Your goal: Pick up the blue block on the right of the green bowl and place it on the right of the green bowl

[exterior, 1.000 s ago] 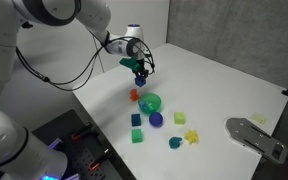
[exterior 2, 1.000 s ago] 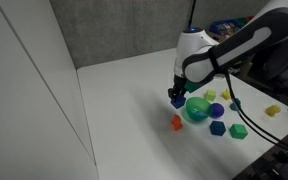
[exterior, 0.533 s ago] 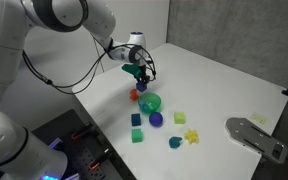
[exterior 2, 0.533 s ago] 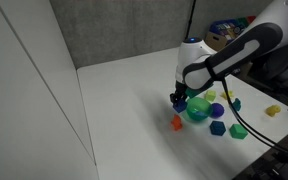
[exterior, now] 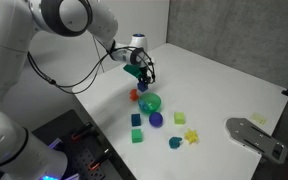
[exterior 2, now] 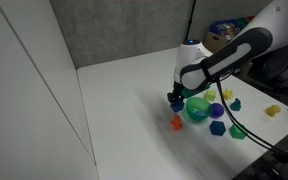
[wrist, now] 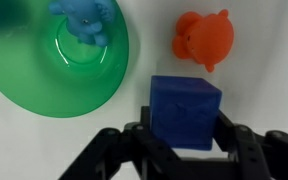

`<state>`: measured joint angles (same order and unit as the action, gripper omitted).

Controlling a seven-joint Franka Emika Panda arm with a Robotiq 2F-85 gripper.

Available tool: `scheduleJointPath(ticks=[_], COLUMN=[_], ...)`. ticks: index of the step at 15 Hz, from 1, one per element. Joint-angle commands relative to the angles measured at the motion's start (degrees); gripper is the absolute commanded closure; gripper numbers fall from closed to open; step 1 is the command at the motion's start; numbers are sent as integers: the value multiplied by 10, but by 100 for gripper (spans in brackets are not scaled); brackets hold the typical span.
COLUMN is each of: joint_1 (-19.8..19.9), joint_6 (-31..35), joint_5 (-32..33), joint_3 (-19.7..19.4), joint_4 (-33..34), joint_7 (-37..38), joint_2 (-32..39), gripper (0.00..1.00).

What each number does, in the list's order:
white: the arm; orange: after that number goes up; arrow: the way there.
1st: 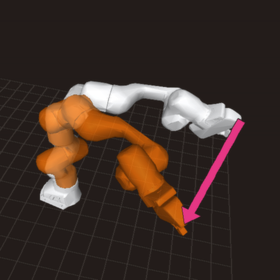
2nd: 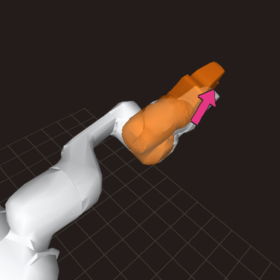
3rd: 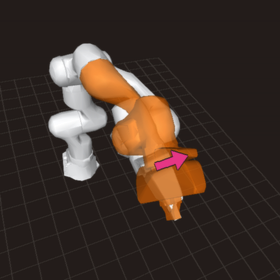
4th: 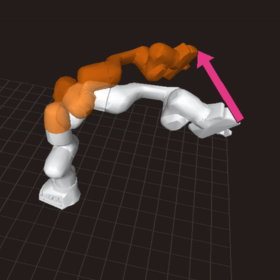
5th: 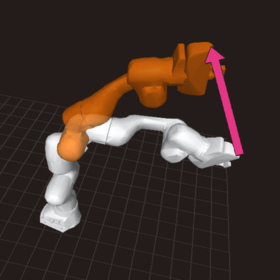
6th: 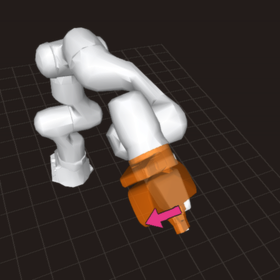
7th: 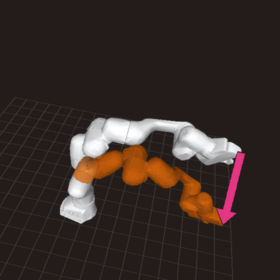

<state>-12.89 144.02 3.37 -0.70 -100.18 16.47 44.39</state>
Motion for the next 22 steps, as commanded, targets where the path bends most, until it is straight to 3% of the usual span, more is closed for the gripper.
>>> scheduleJointPath(ticks=[1, 2, 3, 12, 22], joint_1=[7, 9, 12, 48, 109], joint_6=[-14, -17, -21, -99, -197], joint_5=[-15, -17, -18, -21, -21], joint_3=[1, 0, 1, 7, -5], joint_4=[16, 16, 16, -24, -154], joint_7=[2, 0, -2, -32, -76], joint_2=[-6, -11, -18, -140, -317], gripper=[8, 1, 0, 0, 0])
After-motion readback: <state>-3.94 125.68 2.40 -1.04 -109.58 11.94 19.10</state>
